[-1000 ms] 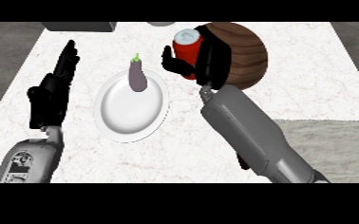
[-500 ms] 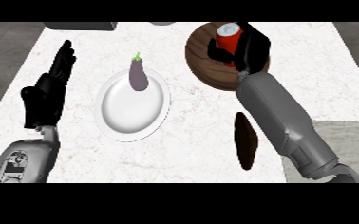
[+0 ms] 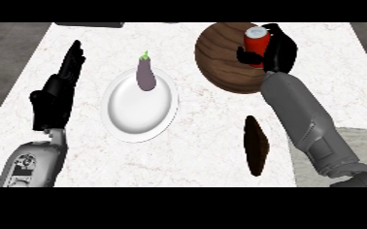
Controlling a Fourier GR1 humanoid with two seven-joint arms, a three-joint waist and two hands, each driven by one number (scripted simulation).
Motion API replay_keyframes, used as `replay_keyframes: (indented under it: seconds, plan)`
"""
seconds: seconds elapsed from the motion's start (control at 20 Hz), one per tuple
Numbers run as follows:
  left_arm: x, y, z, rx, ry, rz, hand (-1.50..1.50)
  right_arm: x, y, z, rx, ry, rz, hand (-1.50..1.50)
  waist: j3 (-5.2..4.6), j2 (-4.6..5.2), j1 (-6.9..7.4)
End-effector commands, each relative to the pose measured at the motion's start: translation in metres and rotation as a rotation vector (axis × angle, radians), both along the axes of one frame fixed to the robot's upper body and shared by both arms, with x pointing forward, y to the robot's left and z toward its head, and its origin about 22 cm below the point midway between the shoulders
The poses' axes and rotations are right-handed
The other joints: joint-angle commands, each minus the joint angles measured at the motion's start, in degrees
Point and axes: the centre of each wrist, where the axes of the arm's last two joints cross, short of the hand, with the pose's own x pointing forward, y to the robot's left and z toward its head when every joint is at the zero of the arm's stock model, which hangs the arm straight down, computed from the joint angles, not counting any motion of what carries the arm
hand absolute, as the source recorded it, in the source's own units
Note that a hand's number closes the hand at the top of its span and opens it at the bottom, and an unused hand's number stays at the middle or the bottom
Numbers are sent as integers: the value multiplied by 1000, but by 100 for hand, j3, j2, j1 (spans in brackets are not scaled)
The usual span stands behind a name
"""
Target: Pick the can from the placemat and place it in the bowl
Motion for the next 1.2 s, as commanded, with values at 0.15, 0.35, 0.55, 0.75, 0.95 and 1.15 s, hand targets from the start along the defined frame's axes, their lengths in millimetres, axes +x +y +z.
replay_keyframes:
  seconds: [0.15,0.35,0.55,0.75,0.95,1.15]
  plan:
    - [-5,-10,-3,10,-1,-14,0,-2,-13,-8,174,-25,123,-150,11,19,94]
    - [-1,-8,7,-4,-15,-9,0,1,-28,-1,213,-149,151,-150,11,28,100]
    - [1,-1,7,6,9,1,0,2,-34,-4,289,-199,138,-150,-3,-40,-38]
    - [-3,4,3,-9,20,3,0,-10,-74,-17,387,-237,158,-150,-5,-70,-122]
    - [-15,11,-8,10,34,54,0,-29,-88,-31,430,-242,216,-150,-19,-172,-340]
    - [-8,35,8,15,16,74,0,-47,-96,-44,512,-257,291,-150,-23,-187,-389]
